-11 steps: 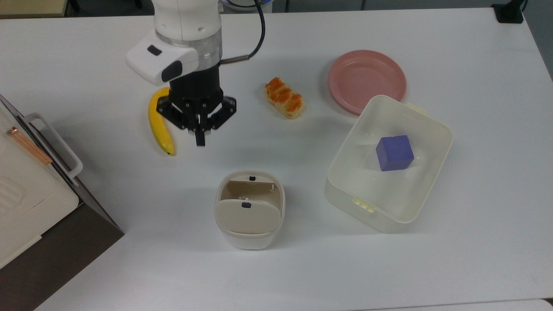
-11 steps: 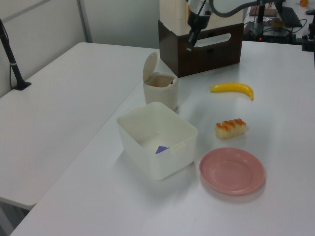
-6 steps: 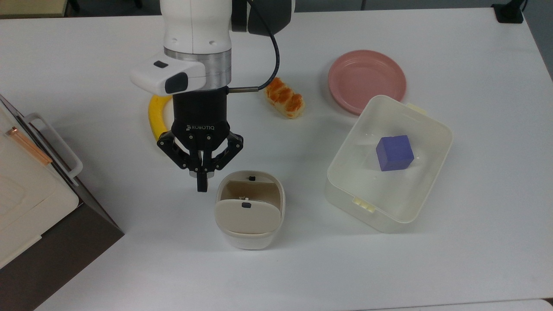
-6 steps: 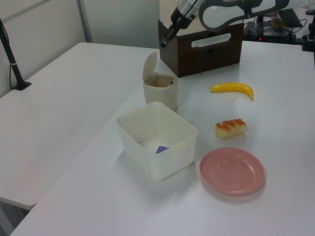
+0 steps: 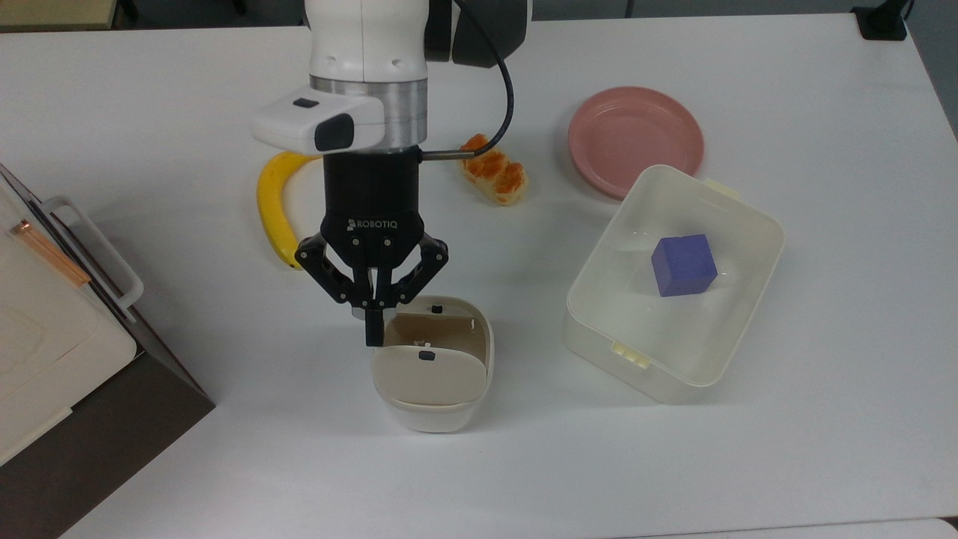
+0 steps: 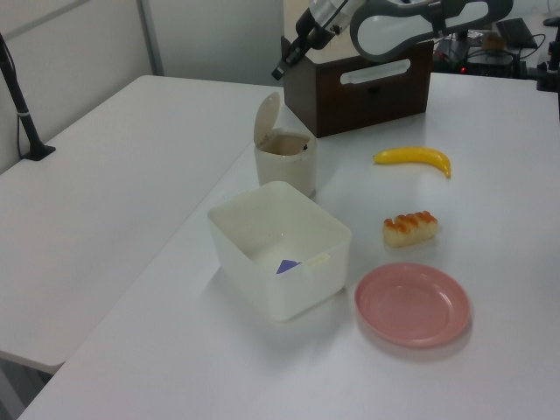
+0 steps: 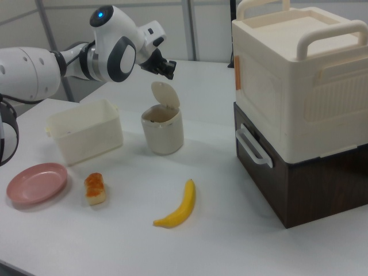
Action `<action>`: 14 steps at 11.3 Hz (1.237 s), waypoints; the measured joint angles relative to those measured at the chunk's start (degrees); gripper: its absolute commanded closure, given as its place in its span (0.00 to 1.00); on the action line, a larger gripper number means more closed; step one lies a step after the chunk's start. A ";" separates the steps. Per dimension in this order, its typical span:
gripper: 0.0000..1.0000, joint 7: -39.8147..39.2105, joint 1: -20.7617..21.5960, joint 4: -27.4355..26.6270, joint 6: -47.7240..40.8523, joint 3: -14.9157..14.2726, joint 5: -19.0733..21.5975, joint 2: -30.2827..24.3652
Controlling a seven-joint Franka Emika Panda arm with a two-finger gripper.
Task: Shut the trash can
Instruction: 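Push the raised lid down toward the can rim with the gripper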
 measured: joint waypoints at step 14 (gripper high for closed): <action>0.99 0.35 0.80 -1.86 4.19 0.18 0.00 3.22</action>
